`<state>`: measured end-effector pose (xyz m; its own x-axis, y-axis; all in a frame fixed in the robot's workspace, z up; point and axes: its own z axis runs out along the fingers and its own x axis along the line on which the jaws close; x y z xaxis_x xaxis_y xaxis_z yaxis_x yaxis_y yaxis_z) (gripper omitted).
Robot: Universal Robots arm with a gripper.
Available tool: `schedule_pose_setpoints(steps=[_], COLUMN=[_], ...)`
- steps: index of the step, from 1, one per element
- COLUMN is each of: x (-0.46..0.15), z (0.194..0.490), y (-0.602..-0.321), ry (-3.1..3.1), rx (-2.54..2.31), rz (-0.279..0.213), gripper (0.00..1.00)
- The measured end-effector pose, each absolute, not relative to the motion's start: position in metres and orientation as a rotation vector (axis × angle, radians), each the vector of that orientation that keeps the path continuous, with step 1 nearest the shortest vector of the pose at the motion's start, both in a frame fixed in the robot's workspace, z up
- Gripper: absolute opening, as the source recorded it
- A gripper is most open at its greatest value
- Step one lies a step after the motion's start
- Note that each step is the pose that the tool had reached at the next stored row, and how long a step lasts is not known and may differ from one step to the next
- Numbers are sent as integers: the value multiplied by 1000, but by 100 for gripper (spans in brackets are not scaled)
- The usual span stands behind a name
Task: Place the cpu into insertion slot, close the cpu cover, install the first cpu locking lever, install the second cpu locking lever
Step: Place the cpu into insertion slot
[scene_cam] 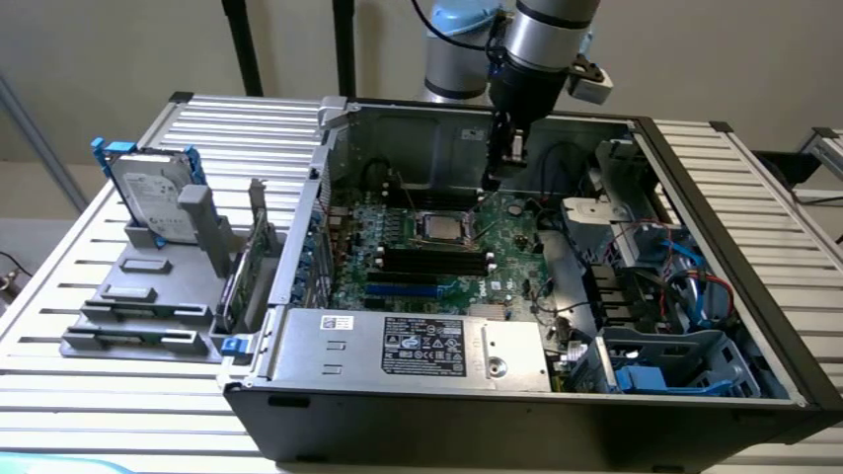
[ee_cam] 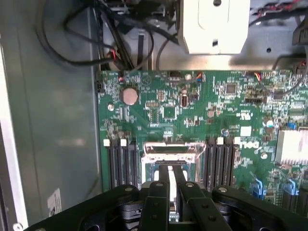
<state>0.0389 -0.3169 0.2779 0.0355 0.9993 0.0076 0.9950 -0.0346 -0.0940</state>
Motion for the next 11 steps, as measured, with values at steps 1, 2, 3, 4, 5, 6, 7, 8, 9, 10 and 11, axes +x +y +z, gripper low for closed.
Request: schedule_pose_setpoints(steps=[1, 2, 3, 4, 5, 6, 7, 8, 9, 10, 11], x=[43, 48, 52, 57, 62, 66, 69, 71, 72, 73, 73], z=[278, 278, 278, 278, 278, 278, 277, 276, 274, 272, 270], y=[-317, -317, -317, -317, -317, -317, -317, -317, -317, -318, -318], ry=[-2130, -2129, -2129, -2128, -2128, -2127, -2128, -2128, -2129, -2130, -2131], rx=[-2206, -2205, -2204, -2203, -2202, -2202, -2201, -2201, -2201, -2200, -2199], rz=[90, 88, 86, 84, 84, 83, 83, 83, 83, 83, 83], gripper=[18, 18, 18, 18, 18, 18, 18, 18, 18, 18, 18])
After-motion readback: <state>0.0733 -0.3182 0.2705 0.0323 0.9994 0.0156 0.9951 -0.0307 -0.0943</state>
